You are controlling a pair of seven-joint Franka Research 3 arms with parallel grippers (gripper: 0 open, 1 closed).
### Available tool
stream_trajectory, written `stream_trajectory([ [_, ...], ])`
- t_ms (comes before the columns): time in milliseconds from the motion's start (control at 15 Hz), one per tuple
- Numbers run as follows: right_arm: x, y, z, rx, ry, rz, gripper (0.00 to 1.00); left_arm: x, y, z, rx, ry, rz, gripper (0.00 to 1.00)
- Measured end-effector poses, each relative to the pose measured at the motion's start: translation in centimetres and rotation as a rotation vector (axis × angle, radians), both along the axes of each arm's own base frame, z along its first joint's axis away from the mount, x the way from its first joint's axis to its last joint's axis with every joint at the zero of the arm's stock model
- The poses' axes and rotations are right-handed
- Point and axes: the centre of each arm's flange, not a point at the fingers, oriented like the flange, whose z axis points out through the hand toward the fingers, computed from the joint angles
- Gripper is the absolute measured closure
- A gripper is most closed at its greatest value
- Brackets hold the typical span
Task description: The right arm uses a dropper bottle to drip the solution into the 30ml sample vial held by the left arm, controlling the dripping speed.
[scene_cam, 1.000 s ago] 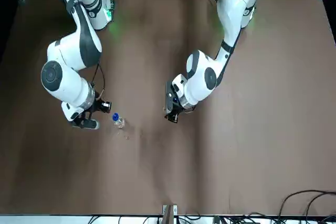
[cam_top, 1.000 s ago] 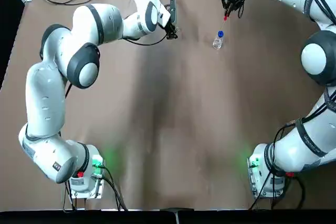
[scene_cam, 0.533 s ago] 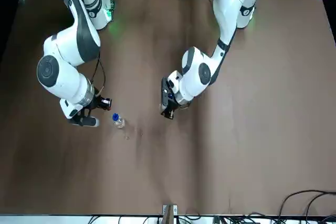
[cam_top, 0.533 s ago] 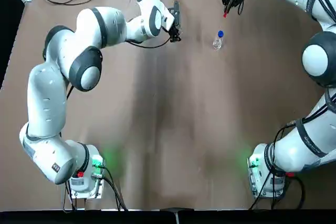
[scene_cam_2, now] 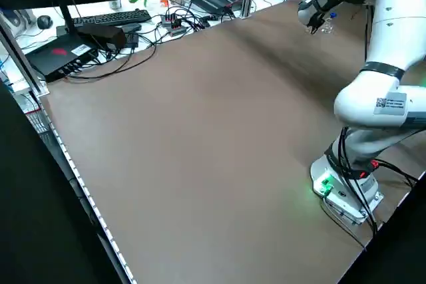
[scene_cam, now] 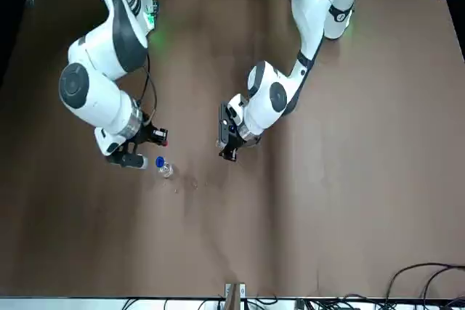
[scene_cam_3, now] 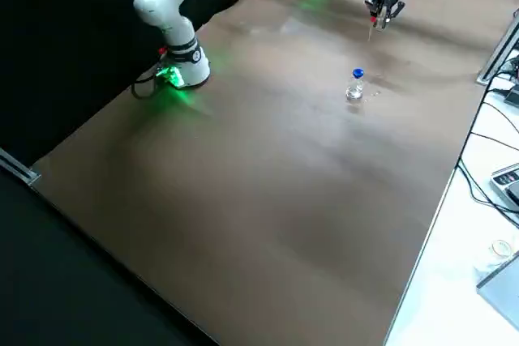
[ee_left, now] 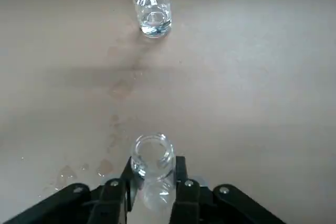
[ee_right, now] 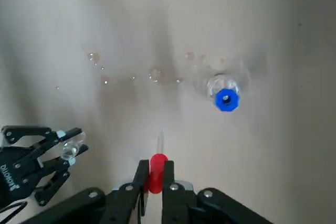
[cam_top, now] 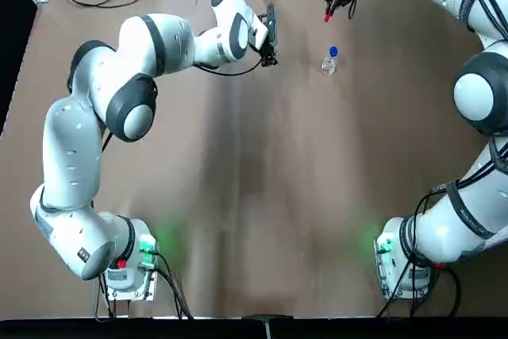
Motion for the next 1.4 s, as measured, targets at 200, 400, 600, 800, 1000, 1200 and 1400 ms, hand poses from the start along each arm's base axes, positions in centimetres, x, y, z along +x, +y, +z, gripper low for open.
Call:
stream_trajectory([
  [200, -0.8, 2.2, 0.3, 0.006, 0.002, -0.009, 0.85, 0.5, 0.5, 0.0, 0.006, -0.005, 0.01, 0.68],
  [400, -1.4, 4.2, 1.3, 0.052, 0.002, -0.014, 0.85, 0.5, 0.6, 0.0, 0.007, -0.005, 0.011, 0.68],
  [600, -1.4, 5.5, 2.2, 0.114, -0.031, -0.027, 0.85, 0.5, 0.6, 0.0, 0.007, -0.005, 0.012, 0.68],
  [800, -1.5, 7.0, 2.7, 0.185, -0.045, -0.045, 0.85, 0.6, 0.7, -0.1, 0.007, -0.005, 0.012, 0.68],
  [1000, -1.7, 7.9, 2.1, 0.193, -0.039, -0.039, 0.84, 0.6, 0.7, -0.1, 0.008, -0.005, 0.013, 0.68],
  [1200, -2.1, 9.3, 0.8, 0.19, -0.031, -0.023, 0.84, 0.6, 0.7, -0.4, 0.009, 0.003, 0.02, 0.68],
  [1400, -2.3, 10.1, -0.3, 0.185, -0.016, -0.015, 0.84, 0.6, 0.7, -0.5, 0.01, 0.005, 0.021, 0.68],
])
